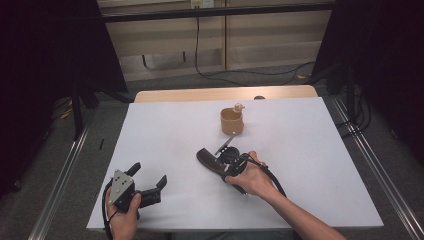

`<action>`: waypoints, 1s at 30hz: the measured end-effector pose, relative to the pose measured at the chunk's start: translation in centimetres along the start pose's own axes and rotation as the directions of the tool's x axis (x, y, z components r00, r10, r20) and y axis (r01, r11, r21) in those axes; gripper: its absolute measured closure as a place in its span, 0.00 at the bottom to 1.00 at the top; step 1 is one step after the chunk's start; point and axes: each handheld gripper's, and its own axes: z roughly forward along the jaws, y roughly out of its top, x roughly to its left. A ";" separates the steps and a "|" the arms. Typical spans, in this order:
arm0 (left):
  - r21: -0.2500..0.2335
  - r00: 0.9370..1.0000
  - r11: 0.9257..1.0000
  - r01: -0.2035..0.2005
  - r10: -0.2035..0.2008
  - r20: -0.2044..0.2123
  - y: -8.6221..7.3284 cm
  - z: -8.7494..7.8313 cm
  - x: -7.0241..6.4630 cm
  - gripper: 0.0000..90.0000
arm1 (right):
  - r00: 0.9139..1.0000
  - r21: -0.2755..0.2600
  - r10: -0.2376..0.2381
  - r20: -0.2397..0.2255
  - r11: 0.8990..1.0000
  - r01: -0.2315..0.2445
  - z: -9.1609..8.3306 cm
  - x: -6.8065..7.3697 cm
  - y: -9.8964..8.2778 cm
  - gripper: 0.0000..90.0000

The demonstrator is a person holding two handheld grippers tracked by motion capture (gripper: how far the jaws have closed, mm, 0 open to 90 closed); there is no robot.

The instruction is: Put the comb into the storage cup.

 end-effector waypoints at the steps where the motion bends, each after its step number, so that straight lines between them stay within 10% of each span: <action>1: -0.003 1.000 1.000 0.002 -0.002 0.000 0.0 0.0 0.0 0.02 | 1.000 0.001 -0.001 -0.002 1.000 0.001 0.0 0.0 0.0 0.81; 30: -0.001 1.000 1.000 0.000 0.000 0.000 0.0 0.0 0.0 0.02 | 0.998 -0.166 -0.048 -0.048 0.985 0.039 -2.5 -1.0 -0.7 0.81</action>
